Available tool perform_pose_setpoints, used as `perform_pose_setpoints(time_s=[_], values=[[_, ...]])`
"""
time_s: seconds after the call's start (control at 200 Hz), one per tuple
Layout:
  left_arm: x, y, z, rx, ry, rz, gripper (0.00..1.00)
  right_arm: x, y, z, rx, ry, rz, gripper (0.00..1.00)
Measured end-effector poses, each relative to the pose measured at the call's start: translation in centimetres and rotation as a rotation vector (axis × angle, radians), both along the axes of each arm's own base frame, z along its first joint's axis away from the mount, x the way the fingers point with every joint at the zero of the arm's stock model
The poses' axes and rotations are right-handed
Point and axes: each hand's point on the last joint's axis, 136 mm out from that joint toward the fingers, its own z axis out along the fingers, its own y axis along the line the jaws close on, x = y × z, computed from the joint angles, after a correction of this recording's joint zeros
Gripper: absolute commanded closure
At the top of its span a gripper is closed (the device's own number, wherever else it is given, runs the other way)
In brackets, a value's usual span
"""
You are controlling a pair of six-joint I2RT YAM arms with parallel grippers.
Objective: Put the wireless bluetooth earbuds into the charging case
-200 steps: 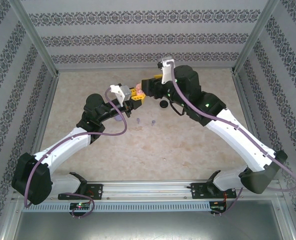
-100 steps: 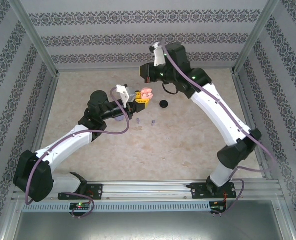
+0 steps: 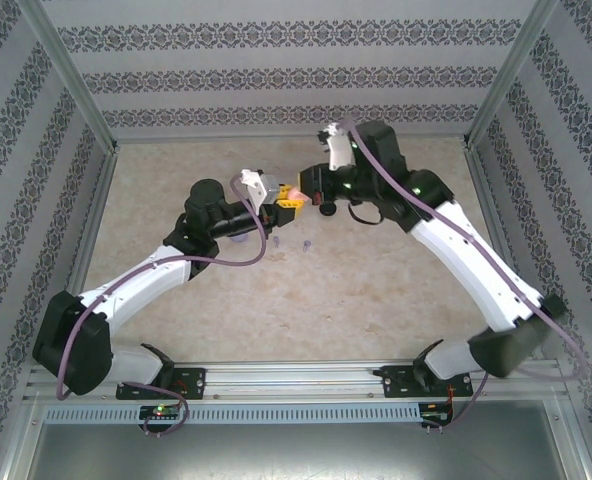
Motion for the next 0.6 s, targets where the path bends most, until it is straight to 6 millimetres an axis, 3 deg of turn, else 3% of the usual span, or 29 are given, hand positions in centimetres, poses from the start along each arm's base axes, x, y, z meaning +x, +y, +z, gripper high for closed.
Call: perform_pose_setpoints(time_s=[0.13,0.265,0.44,0.6], values=[[1.0,-0.3,-0.5,-0.01,0.029,0.018,1.0,1.5,-4.6,0.6,0.046,-0.025,-0.167,0.88],[3.0,-0.7,-2.1,-0.008,0.103,0.066,1.0,2.9,-9.1,-1.0,0.058,-0.007,-0.334,0.85],[7.1,-1.8,-5.0,0.002,0.27,0.125,1.0,2.3,-11.9,-6.6,0.0,0.072,-0.441,0.81],[11.8,-1.7,-9.8,-0.007,0.509,0.196,1.0,0.6,-13.3,-12.1,-0.059,0.157,-0.489,0.78]])
